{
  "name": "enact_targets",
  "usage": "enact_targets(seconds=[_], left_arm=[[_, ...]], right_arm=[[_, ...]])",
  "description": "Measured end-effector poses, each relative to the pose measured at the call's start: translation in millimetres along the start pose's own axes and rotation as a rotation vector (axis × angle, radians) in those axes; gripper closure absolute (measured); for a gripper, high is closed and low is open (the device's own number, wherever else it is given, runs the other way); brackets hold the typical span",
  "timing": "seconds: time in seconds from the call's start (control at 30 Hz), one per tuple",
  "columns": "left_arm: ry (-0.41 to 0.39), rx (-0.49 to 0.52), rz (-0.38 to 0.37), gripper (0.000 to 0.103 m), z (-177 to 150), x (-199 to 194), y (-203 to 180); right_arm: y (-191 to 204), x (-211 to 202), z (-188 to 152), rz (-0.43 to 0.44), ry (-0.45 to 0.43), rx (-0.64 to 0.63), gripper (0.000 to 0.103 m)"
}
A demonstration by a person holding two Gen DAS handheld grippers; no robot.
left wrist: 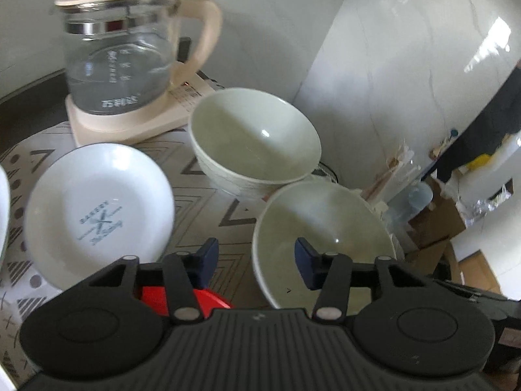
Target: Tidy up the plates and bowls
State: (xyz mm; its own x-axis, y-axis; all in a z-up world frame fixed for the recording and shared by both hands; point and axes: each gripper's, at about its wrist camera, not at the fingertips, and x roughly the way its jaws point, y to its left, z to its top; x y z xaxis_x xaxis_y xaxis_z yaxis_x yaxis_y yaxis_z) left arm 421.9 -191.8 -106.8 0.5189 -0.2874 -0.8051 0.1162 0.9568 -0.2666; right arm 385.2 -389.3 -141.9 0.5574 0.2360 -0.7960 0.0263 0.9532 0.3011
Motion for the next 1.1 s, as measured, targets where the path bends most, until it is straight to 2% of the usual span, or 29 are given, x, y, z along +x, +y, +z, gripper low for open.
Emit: enact_targets(seconds=[0.13, 0.23, 0.37, 0.47, 0.67, 0.93, 1.1], left_arm=[[0.051, 0.009, -0.003, 0.064, 2, 21, -4], [0.084, 0.017, -0.004, 0.076, 2, 35, -8], [0.125, -0.013, 0.017, 0.086, 3, 49, -7], [0.134, -0.009, 0.018, 0.089, 3, 53, -6], [0.14, -0.043, -0.005, 0.091, 4, 51, -6], [0.063, -0.016, -0.012, 0.091, 4, 24, -15], [0.008, -0.018, -0.009, 0.091, 4, -3, -16]], right_arm=[[-1, 6, 1, -0.002, 0.015, -0.002, 0.072], [-4, 12, 1, 0.001, 0.036, 0.003, 0.075], [-1, 17, 2, 0.015, 0.044, -0.016, 0.083], [0, 18, 2, 0.005, 0.031, -0.038, 0.084], [-4, 4, 6, 0.004, -0.012, -0.017, 0.086], [4, -24, 11, 0.026, -0.089, -0.031, 0.086], [8, -44, 17, 0.068, -0.128, -0.005, 0.086]])
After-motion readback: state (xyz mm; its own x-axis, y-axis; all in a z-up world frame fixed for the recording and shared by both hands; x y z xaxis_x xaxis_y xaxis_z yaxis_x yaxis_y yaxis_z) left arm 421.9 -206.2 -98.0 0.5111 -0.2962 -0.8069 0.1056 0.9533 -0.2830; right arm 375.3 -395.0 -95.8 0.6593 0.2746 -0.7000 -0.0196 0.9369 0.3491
